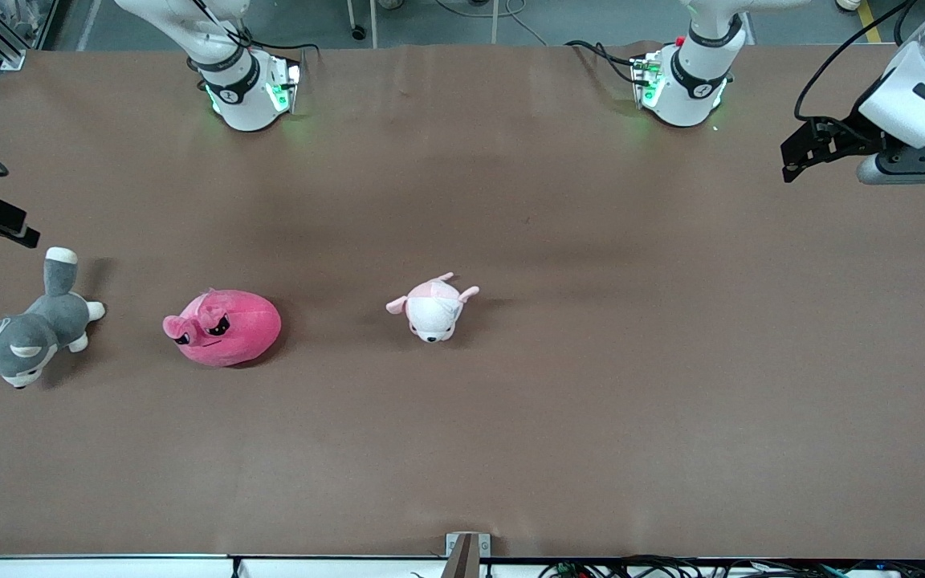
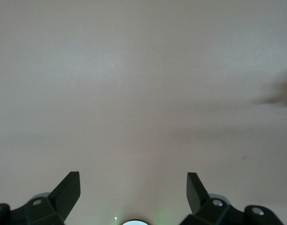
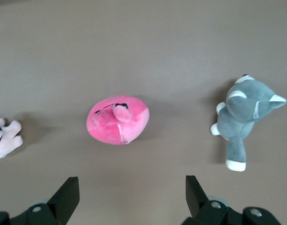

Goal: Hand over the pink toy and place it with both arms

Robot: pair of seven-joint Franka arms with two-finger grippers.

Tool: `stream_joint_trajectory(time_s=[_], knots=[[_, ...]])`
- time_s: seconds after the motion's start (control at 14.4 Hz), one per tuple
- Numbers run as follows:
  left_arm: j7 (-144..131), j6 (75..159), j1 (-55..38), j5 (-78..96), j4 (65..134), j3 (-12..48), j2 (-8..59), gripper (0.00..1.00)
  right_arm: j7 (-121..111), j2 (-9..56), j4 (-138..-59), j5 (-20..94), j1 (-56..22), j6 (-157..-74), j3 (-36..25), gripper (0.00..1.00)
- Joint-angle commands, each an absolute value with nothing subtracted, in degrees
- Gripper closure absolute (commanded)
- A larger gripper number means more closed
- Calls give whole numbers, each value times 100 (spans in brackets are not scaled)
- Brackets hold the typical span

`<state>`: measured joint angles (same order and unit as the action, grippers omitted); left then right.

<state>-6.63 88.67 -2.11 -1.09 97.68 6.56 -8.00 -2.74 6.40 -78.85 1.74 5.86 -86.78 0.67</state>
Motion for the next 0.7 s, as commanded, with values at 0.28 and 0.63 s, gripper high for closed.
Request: stream_joint_trajectory(time_s=[0.28, 0.63], knots=[[-545, 8903, -202, -35, 9791, 642, -870, 0, -255, -369, -9466, -35, 606, -9413, 132, 0], [-536, 8895, -211, -35, 9712, 642, -774, 0, -264, -387, -9518, -53, 606, -9439, 123, 0]])
